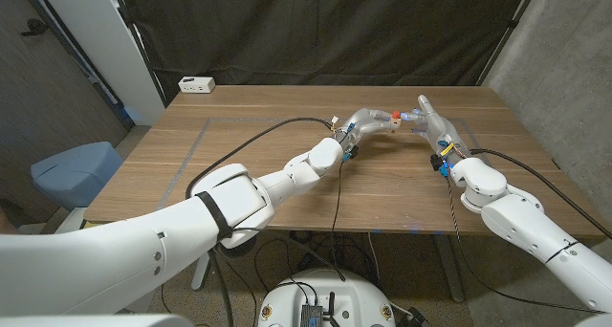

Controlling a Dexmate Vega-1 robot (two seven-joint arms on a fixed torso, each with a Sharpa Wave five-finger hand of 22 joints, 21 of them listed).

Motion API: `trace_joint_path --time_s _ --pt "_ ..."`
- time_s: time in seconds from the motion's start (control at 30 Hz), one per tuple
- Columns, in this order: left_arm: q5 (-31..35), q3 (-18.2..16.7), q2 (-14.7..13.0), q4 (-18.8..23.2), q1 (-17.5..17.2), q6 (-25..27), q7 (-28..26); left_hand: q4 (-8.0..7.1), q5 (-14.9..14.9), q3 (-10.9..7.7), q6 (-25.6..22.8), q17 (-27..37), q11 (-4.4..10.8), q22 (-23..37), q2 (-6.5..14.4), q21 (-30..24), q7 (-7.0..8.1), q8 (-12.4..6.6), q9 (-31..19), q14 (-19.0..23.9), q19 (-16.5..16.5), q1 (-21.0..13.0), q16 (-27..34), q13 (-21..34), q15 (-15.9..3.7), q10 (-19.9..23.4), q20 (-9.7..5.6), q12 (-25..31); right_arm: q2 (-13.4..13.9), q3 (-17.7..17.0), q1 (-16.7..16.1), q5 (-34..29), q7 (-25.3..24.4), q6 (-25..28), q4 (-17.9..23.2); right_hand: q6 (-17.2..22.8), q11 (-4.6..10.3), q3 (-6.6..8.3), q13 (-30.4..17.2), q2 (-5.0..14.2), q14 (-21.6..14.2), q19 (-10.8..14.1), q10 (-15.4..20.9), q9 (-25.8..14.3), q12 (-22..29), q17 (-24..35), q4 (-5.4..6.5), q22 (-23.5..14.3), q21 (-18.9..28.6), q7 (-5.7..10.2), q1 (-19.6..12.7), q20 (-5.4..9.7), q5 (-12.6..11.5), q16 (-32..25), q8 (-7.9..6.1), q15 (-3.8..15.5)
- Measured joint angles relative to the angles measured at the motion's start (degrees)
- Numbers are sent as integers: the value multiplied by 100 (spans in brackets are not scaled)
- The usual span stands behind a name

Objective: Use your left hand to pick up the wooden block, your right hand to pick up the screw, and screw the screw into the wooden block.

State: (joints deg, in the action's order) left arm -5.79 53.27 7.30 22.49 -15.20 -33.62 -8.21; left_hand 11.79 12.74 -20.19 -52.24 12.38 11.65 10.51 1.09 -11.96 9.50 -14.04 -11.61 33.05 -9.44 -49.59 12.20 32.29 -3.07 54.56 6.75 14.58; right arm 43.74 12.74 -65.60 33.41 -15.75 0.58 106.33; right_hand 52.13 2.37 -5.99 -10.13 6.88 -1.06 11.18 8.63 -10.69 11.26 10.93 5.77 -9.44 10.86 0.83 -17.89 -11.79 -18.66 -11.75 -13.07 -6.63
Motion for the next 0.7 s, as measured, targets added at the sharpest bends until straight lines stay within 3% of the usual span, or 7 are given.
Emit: trace_joint_path --time_s 0.7 --pt "-59 20 41 -28 2 52 41 9 25 -9 0 0 0 0 1 0 0 -1 4 0 0 0 0 1 0 1 0 0 16 -68 -127 -71 -82 -48 170 294 49 -23 0 0 -100 51 152 1 0 -28 -23 0 0 -11 0 -9 1 0 -45 59"
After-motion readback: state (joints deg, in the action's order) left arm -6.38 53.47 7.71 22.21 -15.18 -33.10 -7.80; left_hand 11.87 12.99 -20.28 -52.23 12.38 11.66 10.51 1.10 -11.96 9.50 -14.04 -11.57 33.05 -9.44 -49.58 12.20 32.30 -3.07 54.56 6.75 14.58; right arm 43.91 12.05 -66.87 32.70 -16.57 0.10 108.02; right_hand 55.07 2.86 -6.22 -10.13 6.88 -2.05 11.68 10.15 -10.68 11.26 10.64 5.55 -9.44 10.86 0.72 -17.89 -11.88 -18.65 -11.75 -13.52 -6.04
